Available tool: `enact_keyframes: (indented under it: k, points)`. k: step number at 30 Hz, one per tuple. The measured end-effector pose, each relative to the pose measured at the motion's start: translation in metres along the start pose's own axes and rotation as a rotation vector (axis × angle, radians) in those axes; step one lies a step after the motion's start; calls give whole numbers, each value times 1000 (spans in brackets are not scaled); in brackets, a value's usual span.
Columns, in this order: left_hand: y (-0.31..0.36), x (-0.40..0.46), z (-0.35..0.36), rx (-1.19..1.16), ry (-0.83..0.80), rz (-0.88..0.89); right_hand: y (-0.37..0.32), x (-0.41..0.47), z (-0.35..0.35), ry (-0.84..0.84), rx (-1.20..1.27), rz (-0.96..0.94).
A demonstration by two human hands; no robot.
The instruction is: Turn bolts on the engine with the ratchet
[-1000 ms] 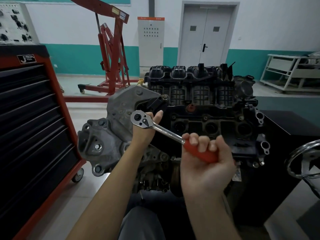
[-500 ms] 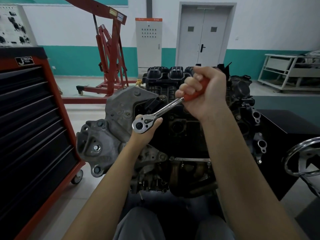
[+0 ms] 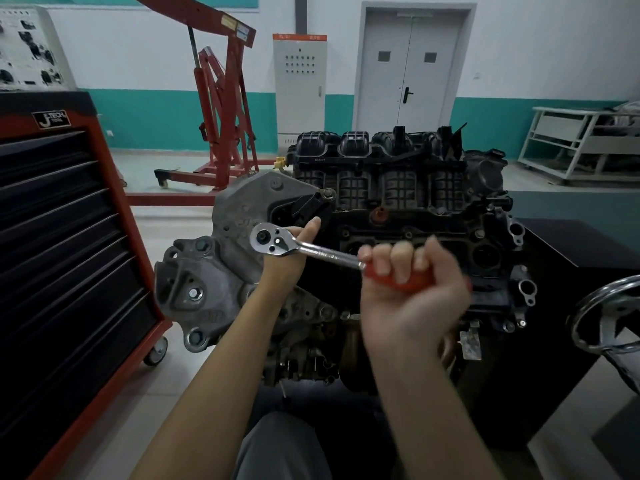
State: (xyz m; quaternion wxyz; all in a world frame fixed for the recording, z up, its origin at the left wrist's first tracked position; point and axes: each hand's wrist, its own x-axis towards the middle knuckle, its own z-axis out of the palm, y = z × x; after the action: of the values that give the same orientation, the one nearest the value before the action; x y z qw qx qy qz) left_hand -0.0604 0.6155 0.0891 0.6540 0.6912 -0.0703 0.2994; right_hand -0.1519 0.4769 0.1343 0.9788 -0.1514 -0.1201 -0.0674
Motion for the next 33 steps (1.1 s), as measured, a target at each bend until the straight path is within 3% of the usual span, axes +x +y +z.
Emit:
enact_keyframes:
  k: [4,9,13,18,24,29,33]
  points:
    - [-10,1,1,-13,60,-131,-16,49,33,-103,-182,117]
    - [-15,0,-2,10,-29,-143,-16,85,63,-170,-353,279]
    - [-19,2,0,-31,53,-207,-12,60,44,-67,-221,158]
    - [-7,7,2,28,88,-41,8,-6,2,64,60,-18]
    - [-10,6,-2,56,28,-34,8,-7,1,-2,-5,-40]
    - [-20,3,0,23,82,-150,-14,49,33,-103,-198,120]
    - [-20,3,-3,45,-51,-208,-16,81,56,-182,-340,275]
